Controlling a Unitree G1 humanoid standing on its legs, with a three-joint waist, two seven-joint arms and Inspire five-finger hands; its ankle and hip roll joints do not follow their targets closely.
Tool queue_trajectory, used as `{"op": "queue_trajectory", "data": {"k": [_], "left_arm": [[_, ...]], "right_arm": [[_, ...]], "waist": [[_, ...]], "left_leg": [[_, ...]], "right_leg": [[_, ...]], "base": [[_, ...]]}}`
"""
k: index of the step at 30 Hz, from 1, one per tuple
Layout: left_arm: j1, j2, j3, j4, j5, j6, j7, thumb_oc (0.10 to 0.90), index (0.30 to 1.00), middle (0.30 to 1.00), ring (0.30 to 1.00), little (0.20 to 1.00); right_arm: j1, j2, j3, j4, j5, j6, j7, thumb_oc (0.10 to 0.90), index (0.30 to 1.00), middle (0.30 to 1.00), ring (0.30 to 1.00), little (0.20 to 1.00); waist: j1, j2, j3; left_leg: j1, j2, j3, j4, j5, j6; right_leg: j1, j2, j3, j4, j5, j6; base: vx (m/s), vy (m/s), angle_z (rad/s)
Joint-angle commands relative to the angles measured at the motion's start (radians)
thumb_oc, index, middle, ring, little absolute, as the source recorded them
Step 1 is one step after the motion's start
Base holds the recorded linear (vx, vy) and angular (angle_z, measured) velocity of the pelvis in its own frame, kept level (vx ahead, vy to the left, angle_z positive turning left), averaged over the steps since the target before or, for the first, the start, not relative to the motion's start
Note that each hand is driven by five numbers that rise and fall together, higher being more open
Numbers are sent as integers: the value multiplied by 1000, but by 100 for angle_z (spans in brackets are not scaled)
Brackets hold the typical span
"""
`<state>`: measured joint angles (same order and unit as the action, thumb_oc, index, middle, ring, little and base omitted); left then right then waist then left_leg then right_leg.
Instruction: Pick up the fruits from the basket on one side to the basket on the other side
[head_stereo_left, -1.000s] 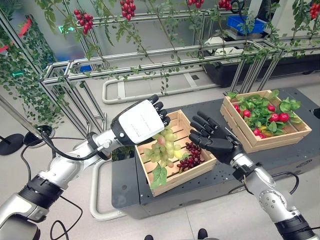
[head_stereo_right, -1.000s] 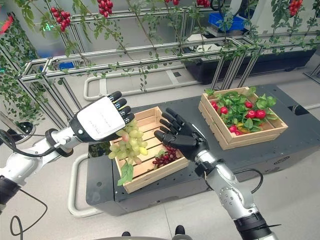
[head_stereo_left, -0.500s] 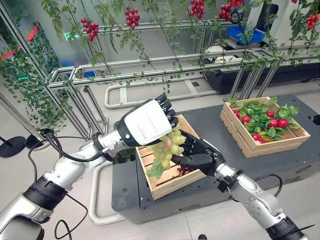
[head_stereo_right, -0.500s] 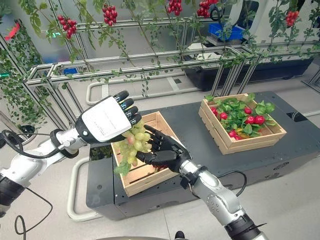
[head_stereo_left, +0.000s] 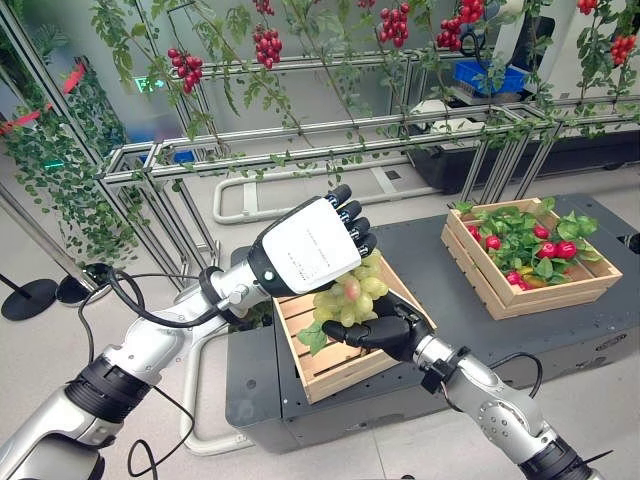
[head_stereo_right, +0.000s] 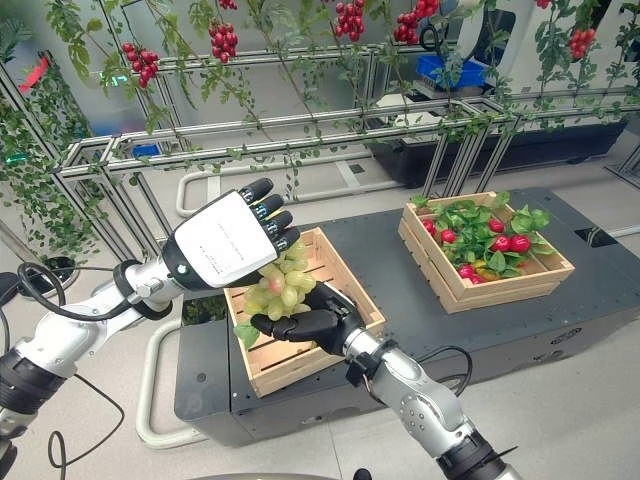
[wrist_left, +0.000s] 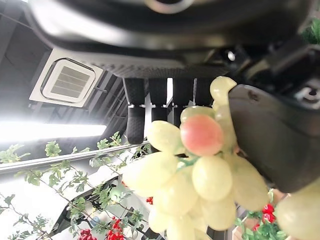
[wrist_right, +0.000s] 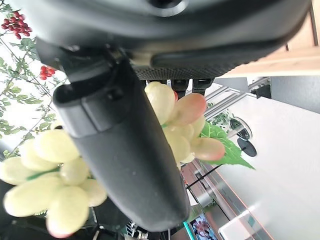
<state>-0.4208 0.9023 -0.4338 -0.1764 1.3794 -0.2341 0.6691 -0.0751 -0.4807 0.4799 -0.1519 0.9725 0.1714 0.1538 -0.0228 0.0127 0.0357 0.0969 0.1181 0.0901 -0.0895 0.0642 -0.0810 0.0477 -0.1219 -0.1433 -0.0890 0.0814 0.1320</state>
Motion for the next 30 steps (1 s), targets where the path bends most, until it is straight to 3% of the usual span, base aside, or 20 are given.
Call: {"op": "queue_trajectory", "data": {"k": [1,8,10,11,30], "left_arm": [[-144,-72,61,-31,-157,71,63,400,300,300,300,300],[-134,-95,59,-30,-170,55,39,400,300,300,300,300],[-126,-97,66,-30,-175,47,22,400,300,300,300,300],[-121,-97,67,-30,-178,45,16,400,300,300,300,300],[-53,-77,86,29,-210,45,12,400,300,300,300,300]], "right_arm": [[-136,93,26,-54,123,-123,36,800,900,900,900,900],[-139,131,22,-57,168,-188,22,800,900,900,900,900],[-132,140,20,-57,167,-194,29,667,700,700,700,700],[-128,144,19,-61,170,-202,34,400,300,300,300,300],[-75,128,-36,-36,123,-255,23,400,300,300,300,300]], "waist": [[16,-27,-84],[19,-27,-90],[19,-26,-91],[19,-26,-90],[18,-26,-83]], "left_leg": [[-3,-10,-3,2,-75,18],[-4,-10,-4,2,-74,19],[-5,-11,-4,2,-75,21],[-6,-11,-4,2,-75,21],[-13,-12,-8,2,-73,22]], "right_leg": [[12,-58,7,2,-18,34],[12,-57,9,2,-17,33],[11,-57,11,2,-17,33],[10,-57,12,2,-17,33],[3,-56,13,2,-15,31]], "base": [[0,0,0],[0,0,0],[0,0,0],[0,0,0],[0,0,0]]}}
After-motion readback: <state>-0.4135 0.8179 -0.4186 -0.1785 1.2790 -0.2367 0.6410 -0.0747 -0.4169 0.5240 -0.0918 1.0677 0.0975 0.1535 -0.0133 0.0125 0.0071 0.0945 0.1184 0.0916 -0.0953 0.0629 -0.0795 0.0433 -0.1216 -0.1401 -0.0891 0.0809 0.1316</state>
